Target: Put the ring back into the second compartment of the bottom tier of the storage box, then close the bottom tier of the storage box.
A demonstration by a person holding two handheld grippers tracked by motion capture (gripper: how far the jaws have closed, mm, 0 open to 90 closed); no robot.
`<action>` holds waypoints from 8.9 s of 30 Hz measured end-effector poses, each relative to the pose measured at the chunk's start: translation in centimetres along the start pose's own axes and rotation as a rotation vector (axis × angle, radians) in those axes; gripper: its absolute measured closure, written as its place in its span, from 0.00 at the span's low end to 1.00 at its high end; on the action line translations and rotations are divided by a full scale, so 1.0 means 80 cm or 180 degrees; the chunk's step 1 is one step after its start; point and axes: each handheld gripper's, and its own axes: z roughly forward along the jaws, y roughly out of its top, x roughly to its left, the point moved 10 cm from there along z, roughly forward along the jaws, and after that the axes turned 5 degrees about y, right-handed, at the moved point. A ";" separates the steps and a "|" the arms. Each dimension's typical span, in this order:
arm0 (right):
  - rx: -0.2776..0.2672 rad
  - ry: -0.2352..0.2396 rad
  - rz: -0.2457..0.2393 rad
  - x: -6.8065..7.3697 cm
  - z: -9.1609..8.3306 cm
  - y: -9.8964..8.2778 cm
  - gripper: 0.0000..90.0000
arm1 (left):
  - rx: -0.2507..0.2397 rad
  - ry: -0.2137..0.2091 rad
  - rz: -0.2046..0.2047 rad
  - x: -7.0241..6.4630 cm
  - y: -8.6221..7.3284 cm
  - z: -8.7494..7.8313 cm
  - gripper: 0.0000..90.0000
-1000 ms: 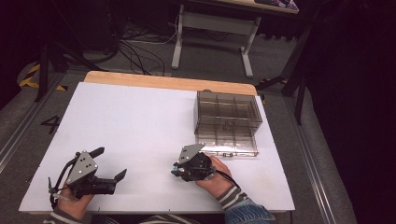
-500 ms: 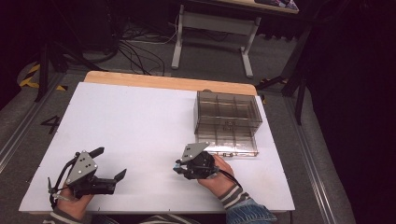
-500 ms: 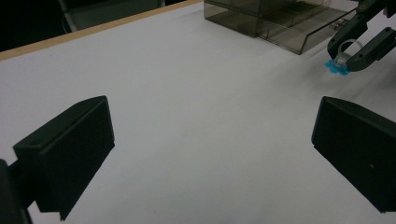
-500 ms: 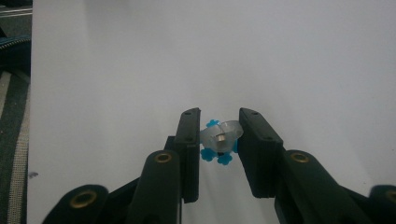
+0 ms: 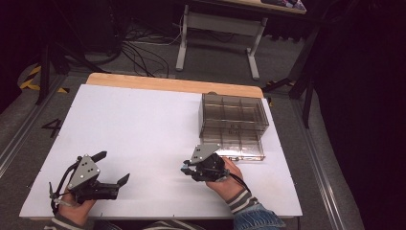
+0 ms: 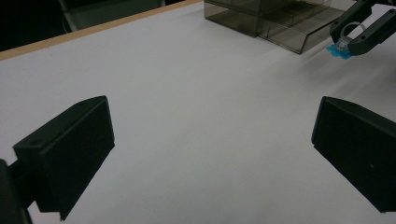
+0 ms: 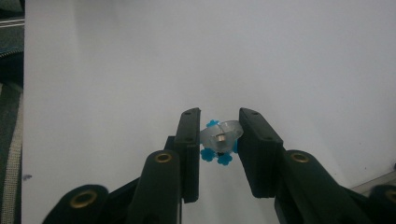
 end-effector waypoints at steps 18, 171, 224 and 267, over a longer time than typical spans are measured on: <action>-0.0047 -0.0225 0.0160 -0.025 -0.024 -0.005 0.78 | 0.0008 -0.0017 -0.0016 -0.001 0.000 0.001 0.00; 0.0132 -0.1362 0.1279 -0.135 -0.113 -0.110 0.94 | 0.0009 -0.0011 -0.0005 -0.001 0.000 0.001 0.00; 0.0608 -0.1145 0.1456 -0.110 -0.115 -0.176 0.99 | 0.0009 -0.0022 0.0005 -0.002 0.000 0.001 0.00; 0.0720 -0.1198 0.1525 -0.117 -0.096 -0.192 0.99 | 0.0025 -0.0013 0.0025 -0.002 -0.001 0.002 0.00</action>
